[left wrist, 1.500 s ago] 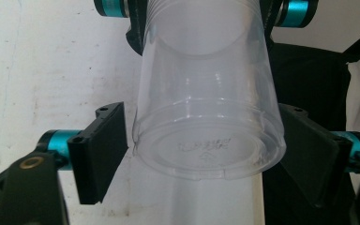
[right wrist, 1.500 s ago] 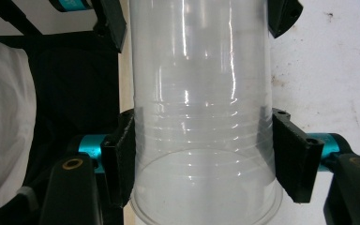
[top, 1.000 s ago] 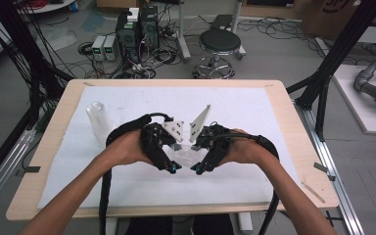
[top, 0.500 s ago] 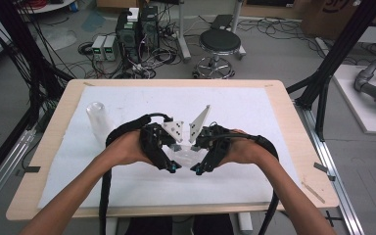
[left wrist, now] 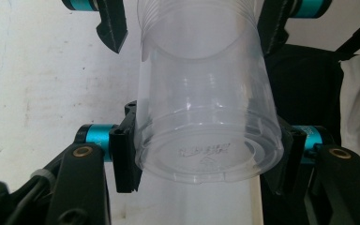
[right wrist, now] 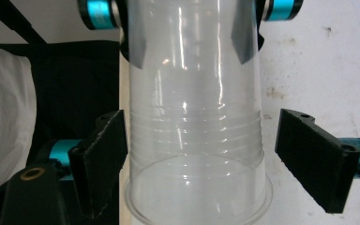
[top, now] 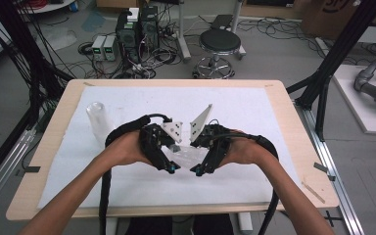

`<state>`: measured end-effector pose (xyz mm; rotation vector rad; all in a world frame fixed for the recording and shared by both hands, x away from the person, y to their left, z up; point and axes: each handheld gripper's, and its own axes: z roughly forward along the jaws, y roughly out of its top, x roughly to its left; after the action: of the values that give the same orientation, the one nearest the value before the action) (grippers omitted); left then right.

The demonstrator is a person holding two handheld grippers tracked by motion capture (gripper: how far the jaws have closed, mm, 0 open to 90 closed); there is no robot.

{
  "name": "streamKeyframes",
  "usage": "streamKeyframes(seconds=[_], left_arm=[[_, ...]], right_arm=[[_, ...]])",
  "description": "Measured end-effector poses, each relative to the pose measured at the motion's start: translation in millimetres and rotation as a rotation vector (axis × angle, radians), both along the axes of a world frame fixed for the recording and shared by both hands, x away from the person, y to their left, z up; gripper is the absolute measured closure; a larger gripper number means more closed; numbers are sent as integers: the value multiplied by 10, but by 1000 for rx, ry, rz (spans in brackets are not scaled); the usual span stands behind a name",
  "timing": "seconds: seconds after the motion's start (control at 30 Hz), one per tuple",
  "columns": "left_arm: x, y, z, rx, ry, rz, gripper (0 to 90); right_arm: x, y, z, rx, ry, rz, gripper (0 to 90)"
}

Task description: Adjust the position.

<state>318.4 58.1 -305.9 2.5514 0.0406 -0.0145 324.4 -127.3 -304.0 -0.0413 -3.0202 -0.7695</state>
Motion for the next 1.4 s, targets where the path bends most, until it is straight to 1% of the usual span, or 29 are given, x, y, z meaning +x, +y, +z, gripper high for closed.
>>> streamKeyframes(seconds=[0.03,0.07,0.1,0.13,0.17,0.2,0.3,0.33,0.37,0.47,0.5,0.57,0.6,0.63,0.67,0.7,0.73,0.83,0.87,0.93,0.97,1.0,1.03,1.07,1.13,1.23,1.3,1.4], left_arm=[[-2,6,-8,-8,5,6,409],[2,13,-12,-12,2,5,409],[3,20,-17,-16,3,8,409],[7,29,-21,-20,4,9,409],[7,43,-31,-36,7,15,409],[3,58,-43,-59,15,29,409],[-14,116,-72,-113,27,50,409],[-17,141,-81,-130,31,50,409],[-24,163,-98,-148,39,52,409],[-34,221,-152,-176,29,61,409],[-37,246,-163,-196,33,67,409],[-44,307,-188,-262,44,85,409],[-45,328,-196,-278,43,90,409],[-48,363,-210,-296,43,95,409],[-49,383,-218,-310,40,97,409],[-52,418,-234,-337,39,103,409],[-49,441,-243,-356,41,104,409],[-55,534,-281,-468,37,119,410],[-53,555,-290,-485,34,120,410],[-63,600,-334,-556,43,135,410],[-67,612,-351,-579,43,139,410],[-68,630,-371,-602,42,143,410],[-79,657,-405,-643,36,153,410],[-83,671,-427,-669,37,156,410],[-91,688,-466,-709,40,156,410],[-103,711,-508,-749,34,163,410],[-107,722,-536,-787,40,162,410],[-113,735,-575,-829,33,166,410]], right_arm=[[-2,-2,6,6,-1,3,166],[-5,-9,19,26,-2,8,147],[5,-10,20,45,-10,23,147],[-7,-17,28,48,-6,13,147],[-5,-23,33,57,-14,16,147],[-7,-35,42,63,-13,14,147],[-6,-91,70,113,-28,-7,145],[-2,-115,80,142,-38,-8,142],[-4,-145,91,173,-37,-11,142],[-19,-241,124,272,-33,-18,142],[-22,-272,131,303,-38,-23,142],[-34,-336,141,349,-41,-40,141],[-35,-377,143,379,-49,-45,141],[-41,-401,145,397,-50,-55,141],[-45,-441,145,430,-49,-62,141],[-47,-467,143,449,-49,-63,141],[-54,-503,138,479,-43,-73,142],[-66,-563,106,521,-49,-81,141],[-78,-583,90,537,-52,-87,141],[-92,-610,61,571,-52,-90,142],[-102,-628,39,596,-49,-93,142],[-109,-640,25,609,-49,-97,142],[-117,-654,5,626,-50,-105,142],[-128,-680,-31,661,-48,-118,142],[-131,-710,-78,696,-50,-123,142],[-145,-745,-154,744,-44,-141,142],[-144,-758,-203,769,-38,-147,142],[-152,-764,-267,793,-23,-150,142]])
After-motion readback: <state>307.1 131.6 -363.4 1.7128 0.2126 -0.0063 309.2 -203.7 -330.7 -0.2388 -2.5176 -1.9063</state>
